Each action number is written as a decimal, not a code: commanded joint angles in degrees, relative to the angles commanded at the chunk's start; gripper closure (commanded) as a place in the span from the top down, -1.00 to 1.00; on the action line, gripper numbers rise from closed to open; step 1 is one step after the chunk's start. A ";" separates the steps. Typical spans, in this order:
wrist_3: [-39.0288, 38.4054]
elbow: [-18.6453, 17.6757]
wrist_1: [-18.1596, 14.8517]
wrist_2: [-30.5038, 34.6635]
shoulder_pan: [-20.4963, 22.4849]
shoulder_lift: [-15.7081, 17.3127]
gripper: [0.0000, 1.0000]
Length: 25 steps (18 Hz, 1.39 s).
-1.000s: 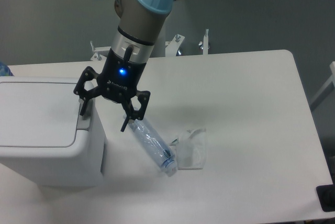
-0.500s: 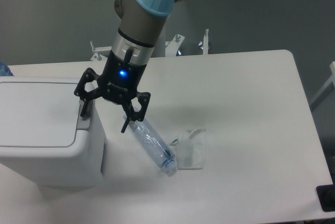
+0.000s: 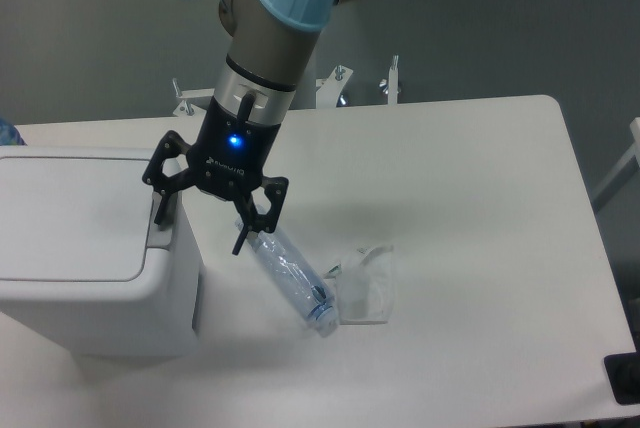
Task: Open the trash can
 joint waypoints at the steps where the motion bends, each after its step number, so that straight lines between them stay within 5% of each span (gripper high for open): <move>1: 0.00 0.00 0.00 0.00 0.00 -0.09 1.00; 16: 0.00 1.05 -0.09 0.00 0.17 -0.18 1.00; 25: 0.52 3.43 1.40 0.09 9.39 -0.26 1.00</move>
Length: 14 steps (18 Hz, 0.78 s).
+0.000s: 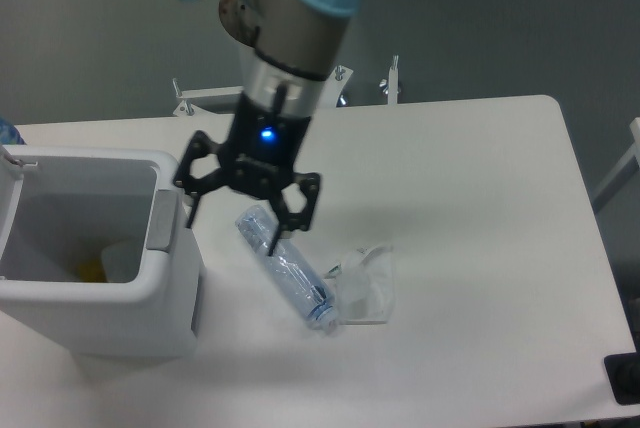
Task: Open the trash can
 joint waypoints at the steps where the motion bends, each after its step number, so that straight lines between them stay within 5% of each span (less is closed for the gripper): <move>1: 1.40 0.00 0.00 0.00 1.23 0.17 1.00; 5: 9.83 0.00 0.70 1.39 2.21 -0.70 1.00; 10: 16.95 -0.62 0.62 15.18 3.27 -1.67 1.00; 14: 20.12 -1.58 0.62 17.83 5.72 -4.47 1.00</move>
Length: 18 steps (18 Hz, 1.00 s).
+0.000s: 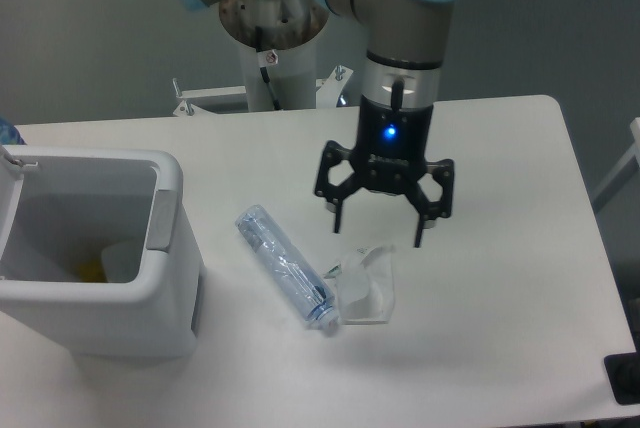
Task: Open the trash can
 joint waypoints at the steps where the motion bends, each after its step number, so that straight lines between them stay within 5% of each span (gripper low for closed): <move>1: 1.14 0.00 -0.09 2.02 0.53 -0.79 1.00; 7: 4.58 1.23 -2.80 7.92 2.30 -1.68 1.00; 12: 12.81 1.23 -9.48 11.08 2.38 -1.59 1.00; 18: 19.87 0.79 -10.28 14.52 2.30 -1.59 1.00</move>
